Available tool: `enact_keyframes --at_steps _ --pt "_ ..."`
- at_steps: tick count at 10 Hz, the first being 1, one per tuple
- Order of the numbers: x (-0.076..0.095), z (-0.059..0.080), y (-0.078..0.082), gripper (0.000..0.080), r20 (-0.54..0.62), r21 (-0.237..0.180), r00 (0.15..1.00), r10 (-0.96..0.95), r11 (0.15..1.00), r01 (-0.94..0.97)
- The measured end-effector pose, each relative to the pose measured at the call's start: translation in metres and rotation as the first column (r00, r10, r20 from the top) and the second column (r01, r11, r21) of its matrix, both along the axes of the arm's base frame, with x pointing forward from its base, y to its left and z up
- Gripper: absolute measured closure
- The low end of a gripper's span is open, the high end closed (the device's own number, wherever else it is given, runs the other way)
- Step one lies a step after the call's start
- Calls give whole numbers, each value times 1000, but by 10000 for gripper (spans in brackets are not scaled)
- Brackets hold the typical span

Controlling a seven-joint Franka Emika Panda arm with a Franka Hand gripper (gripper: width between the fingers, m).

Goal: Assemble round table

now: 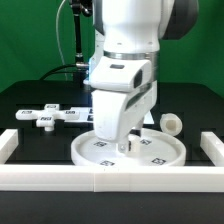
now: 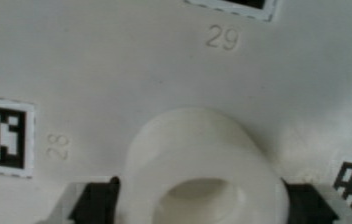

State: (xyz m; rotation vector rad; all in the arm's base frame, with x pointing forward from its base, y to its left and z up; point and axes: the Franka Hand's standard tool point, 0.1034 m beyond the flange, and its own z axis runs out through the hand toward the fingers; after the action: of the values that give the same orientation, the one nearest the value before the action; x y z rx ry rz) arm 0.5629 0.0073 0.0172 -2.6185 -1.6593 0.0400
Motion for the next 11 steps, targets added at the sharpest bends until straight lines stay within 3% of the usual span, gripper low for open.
enact_keyframes --at_steps 7,11 --pt "4 0 27 390 -11 1 1000 -6 1000 6" --pt "4 0 34 390 -11 2 1000 -26 1000 26"
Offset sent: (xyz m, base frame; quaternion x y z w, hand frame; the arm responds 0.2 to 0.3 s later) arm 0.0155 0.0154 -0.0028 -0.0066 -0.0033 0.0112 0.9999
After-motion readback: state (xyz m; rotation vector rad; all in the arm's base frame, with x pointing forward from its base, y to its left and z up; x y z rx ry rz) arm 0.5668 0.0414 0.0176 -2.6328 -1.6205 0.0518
